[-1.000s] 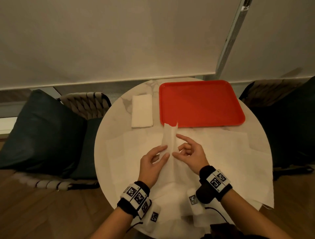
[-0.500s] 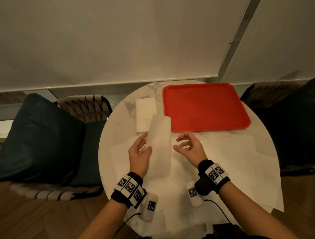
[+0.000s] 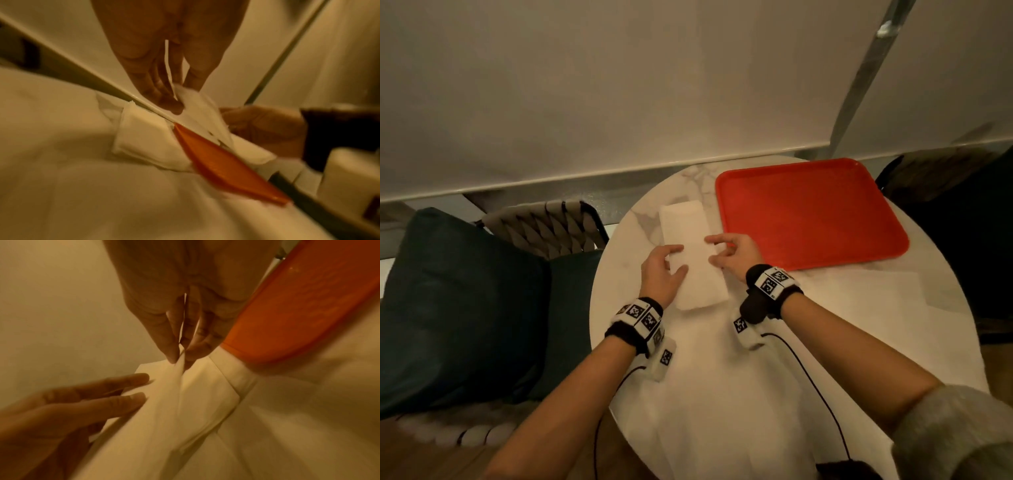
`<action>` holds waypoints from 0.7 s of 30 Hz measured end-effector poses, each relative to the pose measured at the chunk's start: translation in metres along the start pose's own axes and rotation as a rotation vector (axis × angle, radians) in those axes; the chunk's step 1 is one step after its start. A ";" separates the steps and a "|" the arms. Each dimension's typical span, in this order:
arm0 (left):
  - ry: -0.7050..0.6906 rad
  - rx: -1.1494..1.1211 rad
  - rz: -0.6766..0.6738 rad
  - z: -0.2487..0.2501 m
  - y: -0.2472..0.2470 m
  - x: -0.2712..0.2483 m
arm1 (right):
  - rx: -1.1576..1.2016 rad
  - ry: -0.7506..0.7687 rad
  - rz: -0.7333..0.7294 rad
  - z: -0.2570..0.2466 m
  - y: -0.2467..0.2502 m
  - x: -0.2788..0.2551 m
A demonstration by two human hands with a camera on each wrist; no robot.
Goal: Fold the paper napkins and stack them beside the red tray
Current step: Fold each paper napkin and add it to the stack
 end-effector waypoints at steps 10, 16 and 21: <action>0.002 0.316 -0.160 -0.026 -0.013 0.086 | -0.340 0.003 0.039 -0.003 -0.026 0.083; 0.051 0.424 -0.225 -0.040 -0.026 0.094 | -0.500 -0.024 -0.009 0.017 -0.045 0.101; 0.095 0.627 -0.217 -0.038 -0.028 0.083 | -0.602 -0.020 -0.080 0.018 -0.045 0.093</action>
Point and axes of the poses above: each hand's wrist, its own x-axis towards the middle knuckle, its own y-axis out of the back of the hand, z = x × y, the point moved 4 cm from there along x, towards the middle knuckle, and after that the axes turned 3 degrees about -x, right-handed, at the moved point
